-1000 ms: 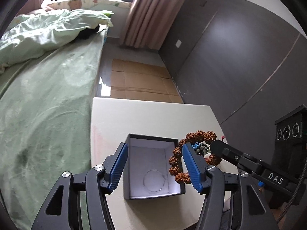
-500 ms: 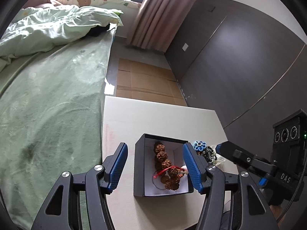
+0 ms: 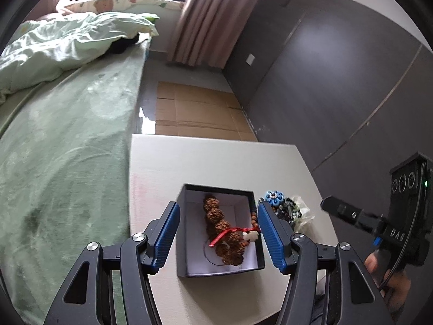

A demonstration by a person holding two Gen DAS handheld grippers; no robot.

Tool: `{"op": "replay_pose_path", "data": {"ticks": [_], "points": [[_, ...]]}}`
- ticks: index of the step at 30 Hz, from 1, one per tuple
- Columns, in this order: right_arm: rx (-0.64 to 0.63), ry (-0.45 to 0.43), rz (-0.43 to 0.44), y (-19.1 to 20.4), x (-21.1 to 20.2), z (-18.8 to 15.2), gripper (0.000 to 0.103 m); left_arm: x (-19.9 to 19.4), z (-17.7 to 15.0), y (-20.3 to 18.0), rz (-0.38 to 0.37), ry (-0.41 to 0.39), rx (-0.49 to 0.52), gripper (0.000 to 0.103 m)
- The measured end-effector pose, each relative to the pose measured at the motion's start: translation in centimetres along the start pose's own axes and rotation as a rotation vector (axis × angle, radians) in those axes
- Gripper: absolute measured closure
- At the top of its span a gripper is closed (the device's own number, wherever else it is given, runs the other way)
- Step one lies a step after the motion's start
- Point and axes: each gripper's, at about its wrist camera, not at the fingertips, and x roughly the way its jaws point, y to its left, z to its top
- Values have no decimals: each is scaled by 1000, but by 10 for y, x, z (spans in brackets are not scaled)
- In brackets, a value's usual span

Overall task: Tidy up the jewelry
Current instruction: 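Grasp the green-black bead necklace with the left gripper while the right grasps the white plastic bag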

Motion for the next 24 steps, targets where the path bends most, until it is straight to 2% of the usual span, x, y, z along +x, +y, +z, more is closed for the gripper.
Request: {"op": "replay_pose_path", "data": {"ticks": [14, 17, 24], "points": [[92, 47, -99, -71, -22, -3, 47, 35, -12, -63, -61, 59, 127, 42], [128, 75, -140, -89, -20, -6, 47, 43, -14, -74, -74, 70, 148, 42], [252, 111, -156, -136, -7, -11, 47, 65, -9, -93, -90, 91, 169, 42]]}}
